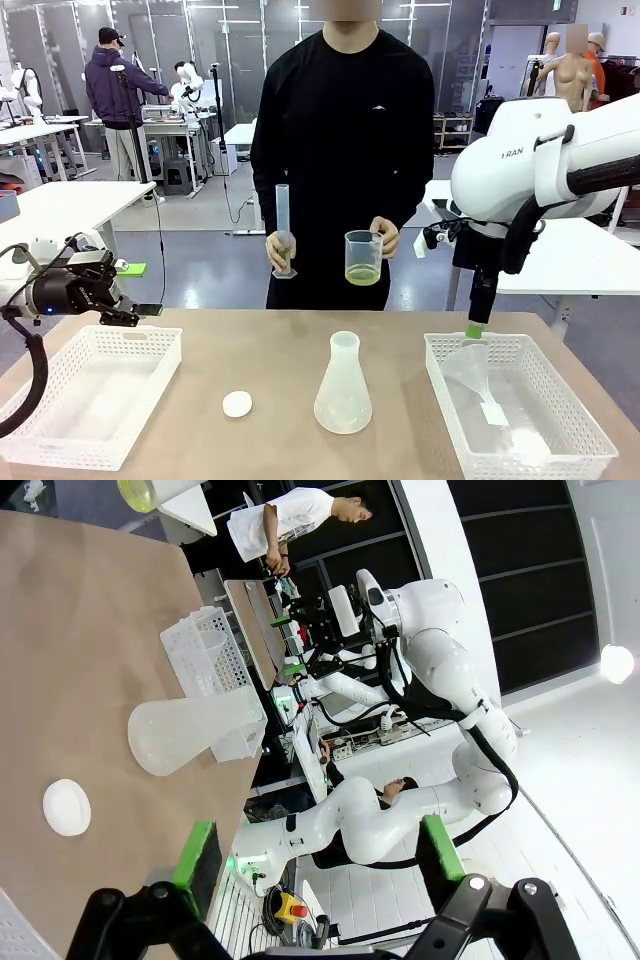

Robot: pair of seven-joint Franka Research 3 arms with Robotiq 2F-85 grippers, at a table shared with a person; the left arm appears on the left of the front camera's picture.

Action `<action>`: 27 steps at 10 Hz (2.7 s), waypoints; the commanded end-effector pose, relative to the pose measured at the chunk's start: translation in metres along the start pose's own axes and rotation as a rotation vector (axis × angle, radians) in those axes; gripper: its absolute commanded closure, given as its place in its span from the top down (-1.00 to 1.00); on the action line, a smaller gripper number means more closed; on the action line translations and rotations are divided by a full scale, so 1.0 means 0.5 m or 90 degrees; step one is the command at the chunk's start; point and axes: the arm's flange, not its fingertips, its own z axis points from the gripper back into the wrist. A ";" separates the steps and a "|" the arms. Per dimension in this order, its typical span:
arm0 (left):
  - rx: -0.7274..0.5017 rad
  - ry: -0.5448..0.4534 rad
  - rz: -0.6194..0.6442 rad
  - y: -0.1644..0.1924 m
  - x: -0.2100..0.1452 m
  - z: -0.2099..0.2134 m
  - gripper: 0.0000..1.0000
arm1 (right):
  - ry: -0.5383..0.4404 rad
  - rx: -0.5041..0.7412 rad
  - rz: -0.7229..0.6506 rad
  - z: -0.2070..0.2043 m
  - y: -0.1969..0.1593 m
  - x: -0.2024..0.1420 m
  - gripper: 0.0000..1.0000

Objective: Prepare the solutions needed for the experiment.
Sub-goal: Pick up the Plastic Funnel and insert it into the Big flask.

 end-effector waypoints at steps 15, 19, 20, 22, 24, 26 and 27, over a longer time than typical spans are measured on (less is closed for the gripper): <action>-0.002 -0.003 -0.001 -0.005 -0.001 -0.001 1.00 | 0.073 0.096 0.215 -0.143 -0.143 -0.018 1.00; -0.002 -0.003 -0.001 -0.005 -0.001 -0.001 1.00 | 0.049 0.106 0.234 -0.175 -0.162 -0.007 1.00; -0.002 -0.003 -0.001 -0.005 -0.001 -0.001 1.00 | 0.043 0.106 0.245 -0.183 -0.162 0.000 1.00; -0.002 -0.003 -0.001 -0.005 -0.001 -0.001 1.00 | 0.040 0.116 0.257 -0.207 -0.176 0.010 1.00; -0.002 -0.003 -0.001 -0.005 -0.001 -0.001 1.00 | 0.039 0.130 0.268 -0.224 -0.186 0.013 1.00; -0.002 -0.003 -0.001 -0.005 -0.001 -0.001 1.00 | 0.045 0.184 0.271 -0.229 -0.199 0.010 1.00; -0.002 -0.003 -0.001 -0.005 -0.001 -0.001 1.00 | 0.048 0.200 0.273 -0.230 -0.204 0.010 1.00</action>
